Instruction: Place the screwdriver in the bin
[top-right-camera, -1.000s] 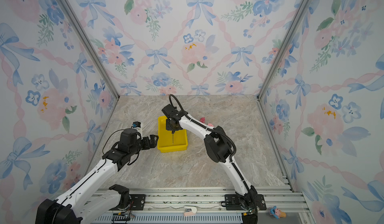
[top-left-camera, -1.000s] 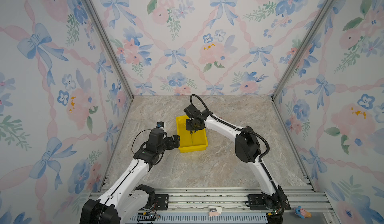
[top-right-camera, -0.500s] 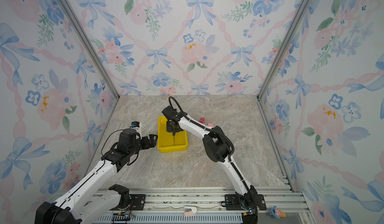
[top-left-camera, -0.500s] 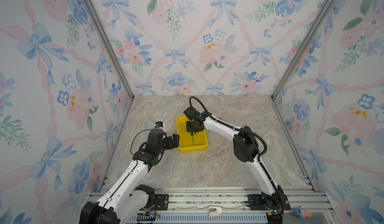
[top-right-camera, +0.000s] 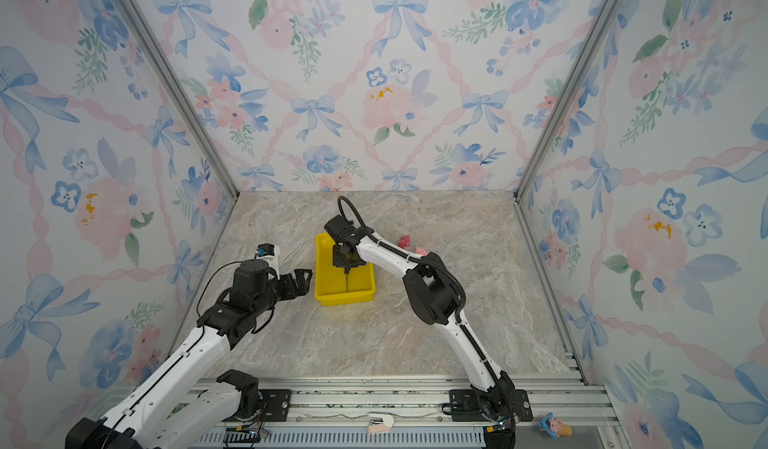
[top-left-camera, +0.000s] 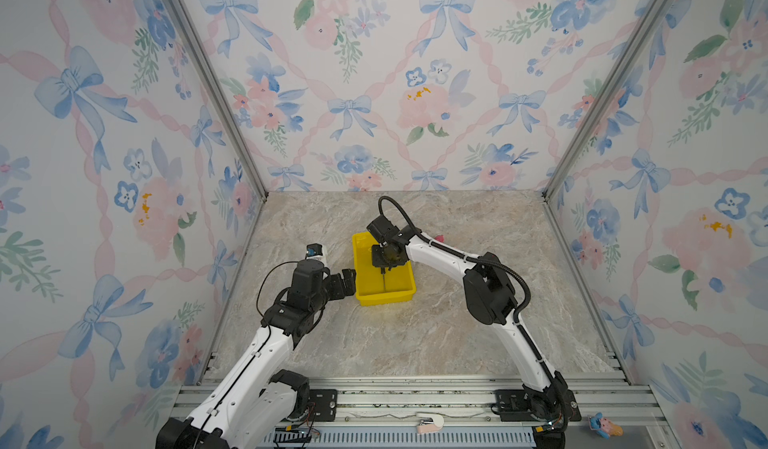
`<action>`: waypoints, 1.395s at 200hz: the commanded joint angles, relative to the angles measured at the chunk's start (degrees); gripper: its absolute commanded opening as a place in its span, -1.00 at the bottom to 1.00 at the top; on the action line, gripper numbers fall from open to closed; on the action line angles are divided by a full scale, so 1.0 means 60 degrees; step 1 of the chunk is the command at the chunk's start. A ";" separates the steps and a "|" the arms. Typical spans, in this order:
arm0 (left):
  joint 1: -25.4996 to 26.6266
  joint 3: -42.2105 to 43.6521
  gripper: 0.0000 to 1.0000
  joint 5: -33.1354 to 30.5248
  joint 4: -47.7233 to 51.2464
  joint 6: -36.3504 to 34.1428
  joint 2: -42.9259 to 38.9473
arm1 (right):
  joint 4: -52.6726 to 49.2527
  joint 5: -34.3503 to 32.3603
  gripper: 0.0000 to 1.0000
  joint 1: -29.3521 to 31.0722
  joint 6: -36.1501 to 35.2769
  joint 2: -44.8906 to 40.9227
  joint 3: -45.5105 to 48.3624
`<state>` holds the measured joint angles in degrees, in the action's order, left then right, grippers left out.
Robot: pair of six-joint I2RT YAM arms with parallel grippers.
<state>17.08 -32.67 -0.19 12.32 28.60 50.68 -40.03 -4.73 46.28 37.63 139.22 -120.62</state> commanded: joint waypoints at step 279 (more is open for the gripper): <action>-0.1041 -0.0064 0.95 -0.3502 -0.0060 -0.0758 0.1108 | -0.0831 -0.4322 0.93 -0.2173 -0.1569 -1.3307 1.0363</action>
<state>11.20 -32.49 -18.94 12.51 26.22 57.76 -41.12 -27.94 36.47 28.86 63.44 -61.12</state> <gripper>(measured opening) 0.975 0.968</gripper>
